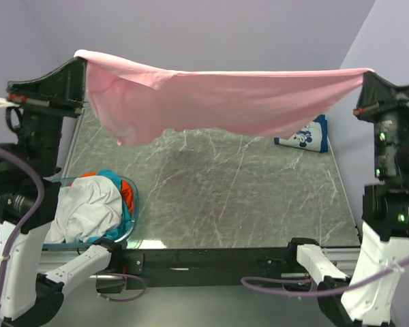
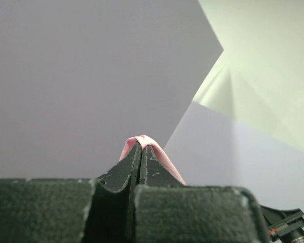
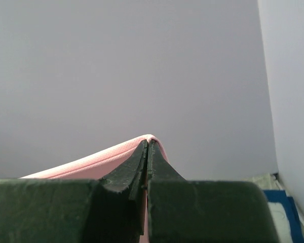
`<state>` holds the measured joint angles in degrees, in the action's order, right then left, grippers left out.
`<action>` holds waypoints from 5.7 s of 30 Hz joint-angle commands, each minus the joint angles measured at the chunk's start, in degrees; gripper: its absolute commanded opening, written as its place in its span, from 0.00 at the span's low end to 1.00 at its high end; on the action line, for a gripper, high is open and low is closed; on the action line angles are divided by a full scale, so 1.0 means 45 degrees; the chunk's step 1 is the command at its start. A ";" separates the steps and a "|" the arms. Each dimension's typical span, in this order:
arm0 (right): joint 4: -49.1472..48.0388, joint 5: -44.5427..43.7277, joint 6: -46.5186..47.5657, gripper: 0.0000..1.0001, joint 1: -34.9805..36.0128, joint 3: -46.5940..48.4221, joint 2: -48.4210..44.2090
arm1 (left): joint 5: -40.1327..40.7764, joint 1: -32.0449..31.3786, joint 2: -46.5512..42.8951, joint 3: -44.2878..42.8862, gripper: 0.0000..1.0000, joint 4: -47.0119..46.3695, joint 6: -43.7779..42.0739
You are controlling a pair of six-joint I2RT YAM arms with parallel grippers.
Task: Fold and stack the t-shirts
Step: Flatten the tshirt out
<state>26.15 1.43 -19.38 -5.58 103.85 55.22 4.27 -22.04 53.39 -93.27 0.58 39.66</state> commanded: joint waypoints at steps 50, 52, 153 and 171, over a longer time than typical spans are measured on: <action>-0.0071 0.2393 -0.0303 0.75 -0.0362 -0.8625 0.6497 | -0.1614 -0.0082 0.8997 0.3578 0.79 0.4966 0.1753; 0.0262 0.2824 -0.0401 0.74 -0.0224 -0.8819 0.6693 | -0.1555 -0.0102 0.8762 0.4124 0.80 0.5086 0.1753; 0.2743 0.2300 -0.1006 0.68 0.2452 -0.8957 0.9193 | -0.2005 0.0269 1.1535 0.4419 0.76 0.4248 -0.0571; 0.2821 0.0934 -0.1241 0.69 0.2354 -0.7845 1.1008 | -0.0989 0.0055 1.3331 0.3132 0.77 0.4890 -0.1117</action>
<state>39.27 8.19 -24.64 5.32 65.39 103.18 -1.17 -21.54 111.74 -76.18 22.13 36.01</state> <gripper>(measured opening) 0.688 0.773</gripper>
